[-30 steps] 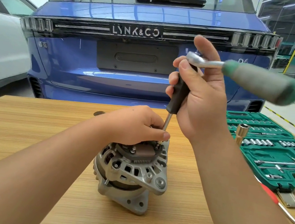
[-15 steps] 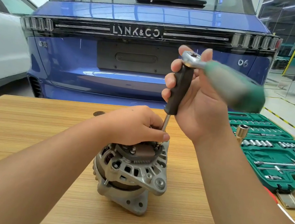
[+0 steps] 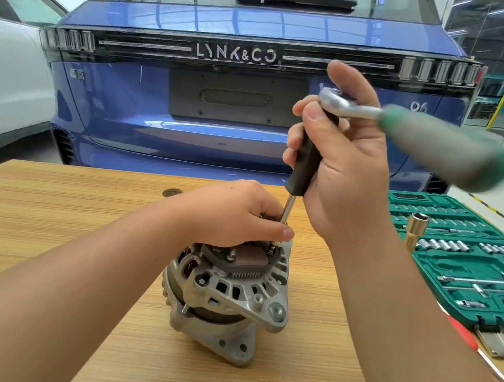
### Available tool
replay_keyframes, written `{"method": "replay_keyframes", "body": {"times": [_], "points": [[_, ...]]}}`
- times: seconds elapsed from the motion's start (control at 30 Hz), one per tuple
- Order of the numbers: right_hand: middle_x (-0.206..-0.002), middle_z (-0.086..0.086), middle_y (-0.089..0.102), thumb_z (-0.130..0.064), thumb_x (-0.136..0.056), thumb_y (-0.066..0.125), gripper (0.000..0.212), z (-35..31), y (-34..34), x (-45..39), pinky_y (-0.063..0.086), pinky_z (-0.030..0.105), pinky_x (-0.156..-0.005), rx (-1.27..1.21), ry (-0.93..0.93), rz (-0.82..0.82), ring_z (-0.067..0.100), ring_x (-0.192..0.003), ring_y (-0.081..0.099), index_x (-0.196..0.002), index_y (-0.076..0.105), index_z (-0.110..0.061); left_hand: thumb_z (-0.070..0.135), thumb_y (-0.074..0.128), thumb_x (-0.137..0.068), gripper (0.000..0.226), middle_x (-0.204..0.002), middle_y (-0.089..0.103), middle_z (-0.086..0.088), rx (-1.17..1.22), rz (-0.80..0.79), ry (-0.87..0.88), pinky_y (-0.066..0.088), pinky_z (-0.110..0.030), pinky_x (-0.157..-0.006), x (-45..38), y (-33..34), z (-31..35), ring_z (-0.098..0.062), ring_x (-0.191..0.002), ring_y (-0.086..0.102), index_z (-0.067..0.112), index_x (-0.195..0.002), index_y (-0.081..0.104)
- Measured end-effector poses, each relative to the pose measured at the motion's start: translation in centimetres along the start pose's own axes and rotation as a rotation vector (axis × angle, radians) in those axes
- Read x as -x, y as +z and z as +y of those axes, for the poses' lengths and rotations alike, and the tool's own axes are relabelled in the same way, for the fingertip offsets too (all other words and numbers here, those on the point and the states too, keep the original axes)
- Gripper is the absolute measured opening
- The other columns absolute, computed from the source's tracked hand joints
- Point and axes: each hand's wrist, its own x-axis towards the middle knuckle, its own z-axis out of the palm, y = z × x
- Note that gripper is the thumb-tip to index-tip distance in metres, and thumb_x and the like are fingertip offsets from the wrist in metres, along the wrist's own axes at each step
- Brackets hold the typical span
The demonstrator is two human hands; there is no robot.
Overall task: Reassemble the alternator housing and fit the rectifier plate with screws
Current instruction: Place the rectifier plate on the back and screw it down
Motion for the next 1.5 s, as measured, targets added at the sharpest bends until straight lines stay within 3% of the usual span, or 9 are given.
{"method": "replay_keyframes", "body": {"times": [0.1,0.4,0.53,0.6,0.73,0.93,1.23,1.4,1.5], "points": [[-0.093,0.009,0.057,0.0,-0.097,0.036,0.044,0.0,-0.4,0.2,0.04,0.033,-0.06,-0.14,0.042,-0.026,0.021,-0.071,0.048,-0.117,0.064,-0.028,0.06,0.057,-0.094,0.043,-0.078,0.062,-0.002,-0.005,0.004,-0.005,0.043,-0.032,-0.062,0.0,0.0,0.0,-0.008,-0.061,0.05,0.019,-0.082,0.062],[-0.089,0.0,0.059,-0.043,-0.092,0.052,0.037,-0.6,-1.0,-0.3,0.041,0.029,-0.063,-0.274,0.231,-0.038,0.015,-0.069,0.052,-0.124,0.055,-0.024,0.06,0.058,-0.094,0.043,-0.07,0.057,0.0,0.0,0.013,-0.005,0.041,-0.031,-0.06,-0.1,0.1,0.1,-0.004,-0.055,0.047,0.019,-0.08,0.063],[-0.072,-0.004,0.056,-0.033,-0.096,0.065,0.018,-1.0,-0.5,-0.7,0.04,0.027,-0.056,-0.101,0.243,0.192,0.012,-0.056,0.05,-0.086,0.067,-0.018,0.061,0.056,-0.095,0.038,-0.063,0.054,0.012,-0.013,-0.007,0.006,0.037,-0.029,-0.055,-0.1,0.0,0.3,-0.002,-0.053,0.047,0.031,-0.071,0.059],[-0.062,-0.005,0.052,-0.025,-0.094,0.071,0.027,-1.0,-0.7,-1.0,0.042,0.026,-0.052,-0.011,0.249,0.294,0.011,-0.049,0.047,-0.068,0.065,-0.022,0.06,0.055,-0.096,0.038,-0.061,0.053,0.02,-0.031,-0.019,0.019,0.033,-0.027,-0.053,-0.1,-0.1,0.5,0.001,-0.053,0.047,0.038,-0.065,0.056],[-0.076,-0.004,0.062,-0.013,-0.098,0.062,0.009,-1.1,-0.9,-0.9,0.047,0.026,-0.059,-0.195,0.345,0.189,0.01,-0.061,0.055,-0.099,0.062,-0.022,0.059,0.054,-0.097,0.039,-0.059,0.05,0.018,-0.035,-0.006,0.013,0.033,-0.028,-0.054,-0.3,0.1,0.4,-0.002,-0.051,0.045,0.036,-0.065,0.053],[-0.085,0.004,0.061,0.0,-0.1,0.051,0.036,-0.3,0.1,0.0,0.048,0.029,-0.06,0.005,0.006,0.041,0.018,-0.066,0.051,-0.126,0.053,-0.025,0.06,0.057,-0.094,0.043,-0.068,0.055,0.002,-0.001,0.003,-0.011,0.042,-0.032,-0.061,-0.1,0.0,0.1,-0.006,-0.057,0.047,0.019,-0.08,0.062],[-0.092,0.011,0.063,-0.025,-0.103,0.02,0.045,-0.4,-1.4,-0.2,0.037,0.035,-0.066,-0.371,0.19,-0.072,0.025,-0.071,0.049,-0.125,0.059,-0.022,0.061,0.056,-0.094,0.043,-0.078,0.061,0.0,-0.014,0.008,-0.032,0.043,-0.031,-0.061,-0.1,0.1,0.2,-0.004,-0.058,0.049,0.02,-0.086,0.067],[-0.091,0.004,0.061,-0.029,-0.105,0.031,0.031,-0.5,-1.0,-0.2,0.039,0.032,-0.064,-0.294,0.185,-0.077,0.02,-0.071,0.051,-0.123,0.055,-0.022,0.06,0.057,-0.094,0.04,-0.074,0.063,0.003,0.004,0.0,-0.027,0.045,-0.032,-0.063,0.0,0.0,0.1,-0.012,-0.064,0.056,0.022,-0.087,0.068],[-0.081,0.0,0.06,-0.031,-0.101,0.05,0.018,-0.7,-0.5,-0.5,0.04,0.029,-0.059,-0.241,0.227,0.062,0.016,-0.064,0.051,-0.105,0.06,-0.017,0.061,0.056,-0.094,0.04,-0.077,0.063,0.004,-0.009,0.004,-0.021,0.043,-0.032,-0.061,-0.1,0.0,0.1,-0.01,-0.065,0.056,0.023,-0.085,0.067]]}}
